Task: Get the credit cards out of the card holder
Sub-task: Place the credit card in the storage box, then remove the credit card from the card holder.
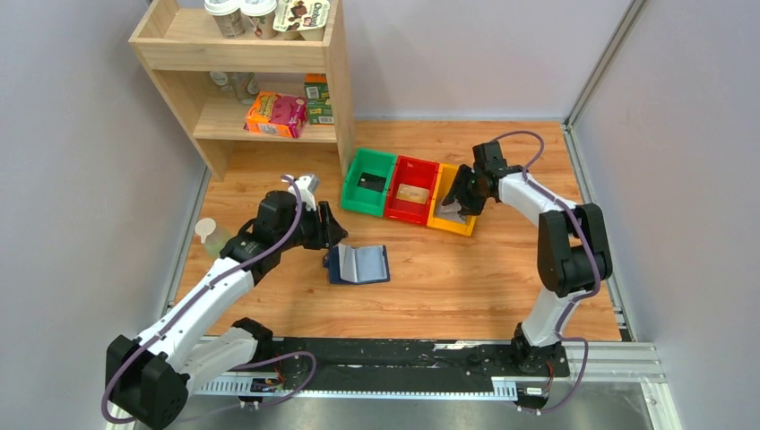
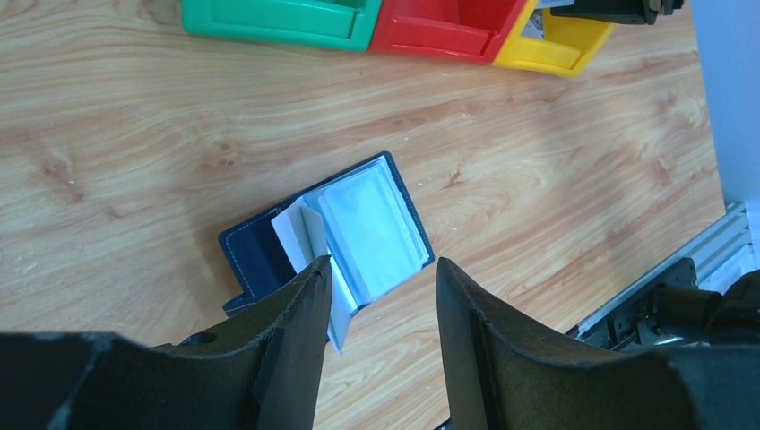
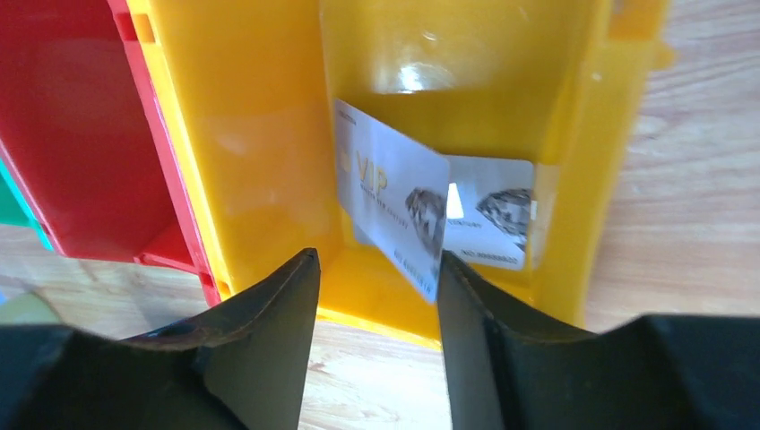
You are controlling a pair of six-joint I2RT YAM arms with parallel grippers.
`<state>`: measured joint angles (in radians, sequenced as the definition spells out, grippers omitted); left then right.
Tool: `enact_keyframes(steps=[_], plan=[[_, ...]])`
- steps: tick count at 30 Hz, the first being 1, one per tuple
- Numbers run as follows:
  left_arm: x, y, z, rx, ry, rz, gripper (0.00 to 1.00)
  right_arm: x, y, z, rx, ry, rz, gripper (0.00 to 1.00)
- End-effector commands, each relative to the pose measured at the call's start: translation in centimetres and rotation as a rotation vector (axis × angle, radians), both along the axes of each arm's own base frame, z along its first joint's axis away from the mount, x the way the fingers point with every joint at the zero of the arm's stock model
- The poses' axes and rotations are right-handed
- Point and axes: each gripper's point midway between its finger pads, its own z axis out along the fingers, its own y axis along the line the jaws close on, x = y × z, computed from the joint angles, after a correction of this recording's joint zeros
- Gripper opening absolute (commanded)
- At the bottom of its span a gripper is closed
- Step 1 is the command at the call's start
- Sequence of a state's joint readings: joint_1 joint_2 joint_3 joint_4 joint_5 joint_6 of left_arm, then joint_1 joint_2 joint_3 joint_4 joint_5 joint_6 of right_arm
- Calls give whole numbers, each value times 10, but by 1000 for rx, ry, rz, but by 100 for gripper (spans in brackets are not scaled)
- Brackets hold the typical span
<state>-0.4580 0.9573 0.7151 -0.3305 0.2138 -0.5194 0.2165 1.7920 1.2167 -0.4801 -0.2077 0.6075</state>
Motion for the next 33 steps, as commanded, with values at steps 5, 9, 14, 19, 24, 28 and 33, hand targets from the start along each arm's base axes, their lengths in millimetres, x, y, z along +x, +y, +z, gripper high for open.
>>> enact_keyframes(steps=[5, 9, 14, 19, 24, 28, 33], plan=[[4, -13, 9, -71, 21, -5, 54, -6, -18, 63, -202, -159, -34, 66], [5, -19, 11, -86, 42, -12, 54, -20, 0, 86, -211, -243, 9, 68], [1, -40, 13, -76, 52, -56, 54, -47, 59, 95, -82, -315, 180, 66], [-3, -64, -3, -12, 88, -93, 52, -75, 105, 83, 34, -325, 295, 56], [-1, -58, -38, 77, 153, -44, 43, -97, 144, 69, 169, -295, 395, 42], [-1, -45, -64, 149, 173, -8, 33, -115, 169, 51, 203, -255, 461, 41], [-6, -23, -99, 246, 212, 49, 26, -130, 191, 29, 235, -193, 498, 41]])
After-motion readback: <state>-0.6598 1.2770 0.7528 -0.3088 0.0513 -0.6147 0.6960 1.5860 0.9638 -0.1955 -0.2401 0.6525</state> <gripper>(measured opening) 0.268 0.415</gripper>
